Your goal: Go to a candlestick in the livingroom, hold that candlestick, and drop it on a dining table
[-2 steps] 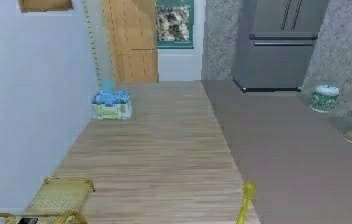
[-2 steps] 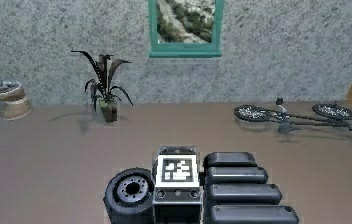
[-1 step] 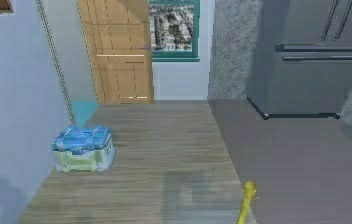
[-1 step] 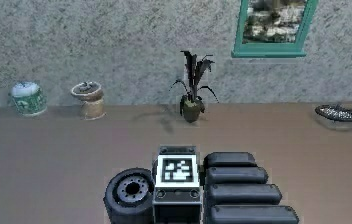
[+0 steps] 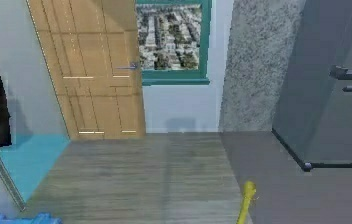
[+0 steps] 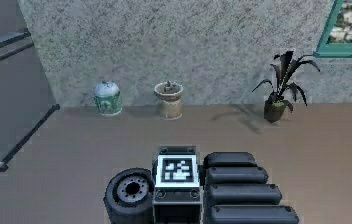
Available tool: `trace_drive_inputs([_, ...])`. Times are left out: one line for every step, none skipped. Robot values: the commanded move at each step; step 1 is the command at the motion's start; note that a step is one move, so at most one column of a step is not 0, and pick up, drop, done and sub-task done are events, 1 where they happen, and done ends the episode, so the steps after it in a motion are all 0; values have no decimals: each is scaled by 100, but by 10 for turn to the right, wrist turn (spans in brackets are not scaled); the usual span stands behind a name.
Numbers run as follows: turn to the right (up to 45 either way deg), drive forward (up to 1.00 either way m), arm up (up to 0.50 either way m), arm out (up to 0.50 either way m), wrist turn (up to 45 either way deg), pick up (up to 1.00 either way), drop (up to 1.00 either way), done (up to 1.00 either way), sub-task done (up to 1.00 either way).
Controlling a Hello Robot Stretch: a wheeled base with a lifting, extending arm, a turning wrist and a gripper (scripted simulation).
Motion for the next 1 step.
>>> trace_drive_inputs([-60, 0, 0, 0, 0, 0, 0, 0, 0])
